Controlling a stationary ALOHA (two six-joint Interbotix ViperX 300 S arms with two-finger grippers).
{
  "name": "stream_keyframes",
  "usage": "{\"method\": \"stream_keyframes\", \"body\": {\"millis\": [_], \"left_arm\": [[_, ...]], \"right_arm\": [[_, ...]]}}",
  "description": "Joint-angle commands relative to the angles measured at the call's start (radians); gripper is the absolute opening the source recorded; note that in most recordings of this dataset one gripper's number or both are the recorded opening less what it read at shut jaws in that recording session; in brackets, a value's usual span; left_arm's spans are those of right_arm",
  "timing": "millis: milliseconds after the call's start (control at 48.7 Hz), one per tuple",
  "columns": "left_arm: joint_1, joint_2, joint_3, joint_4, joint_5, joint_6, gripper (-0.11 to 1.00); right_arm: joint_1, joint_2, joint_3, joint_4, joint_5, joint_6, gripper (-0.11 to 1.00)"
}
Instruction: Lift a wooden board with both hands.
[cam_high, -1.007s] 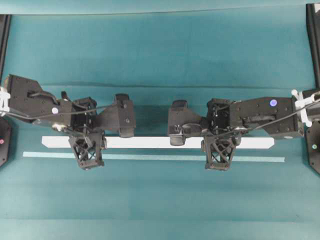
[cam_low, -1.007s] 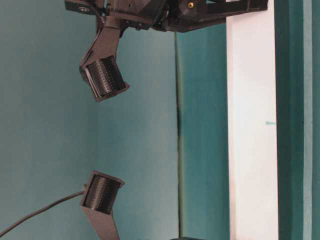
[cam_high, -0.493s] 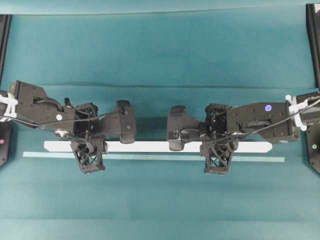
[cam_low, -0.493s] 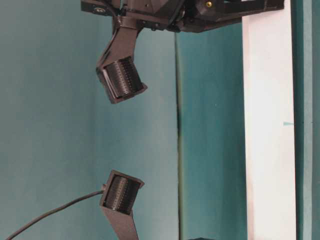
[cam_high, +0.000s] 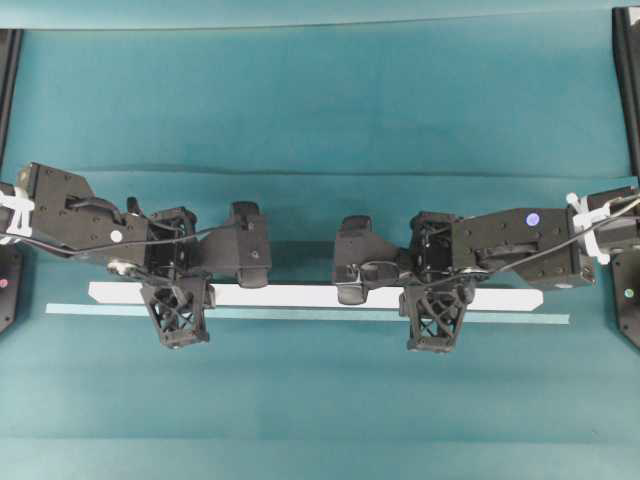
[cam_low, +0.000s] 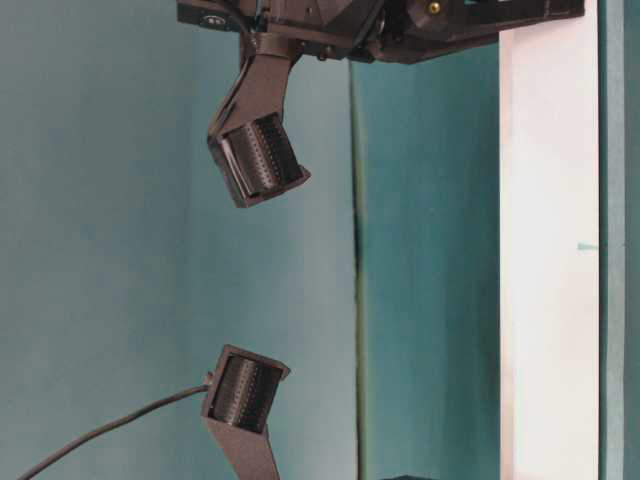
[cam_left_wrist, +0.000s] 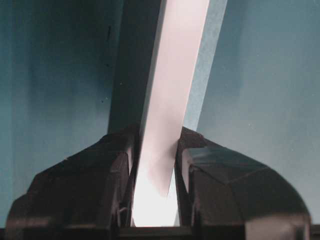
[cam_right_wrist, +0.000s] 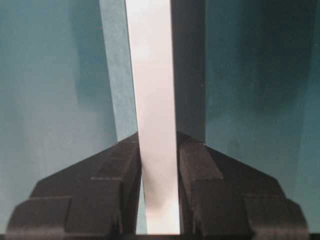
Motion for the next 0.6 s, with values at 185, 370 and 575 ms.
{"method": "stream_keyframes", "body": {"millis": [185, 370, 575], "left_arm": [[0.015, 0.003, -0.003, -0.002, -0.002, -0.029, 0.18], [0.015, 0.003, 0.0, -0.002, -0.026, -0.034, 0.18], [0.015, 0.002, 0.0, -0.002, -0.06, -0.026, 0.18]], "right_arm": [[0.021, -0.002, 0.006, 0.012, -0.014, 0.0, 0.21], [0.021, 0.005, 0.034, 0.012, -0.048, 0.003, 0.21], [0.021, 0.005, 0.035, 0.011, -0.061, 0.005, 0.21]]}}
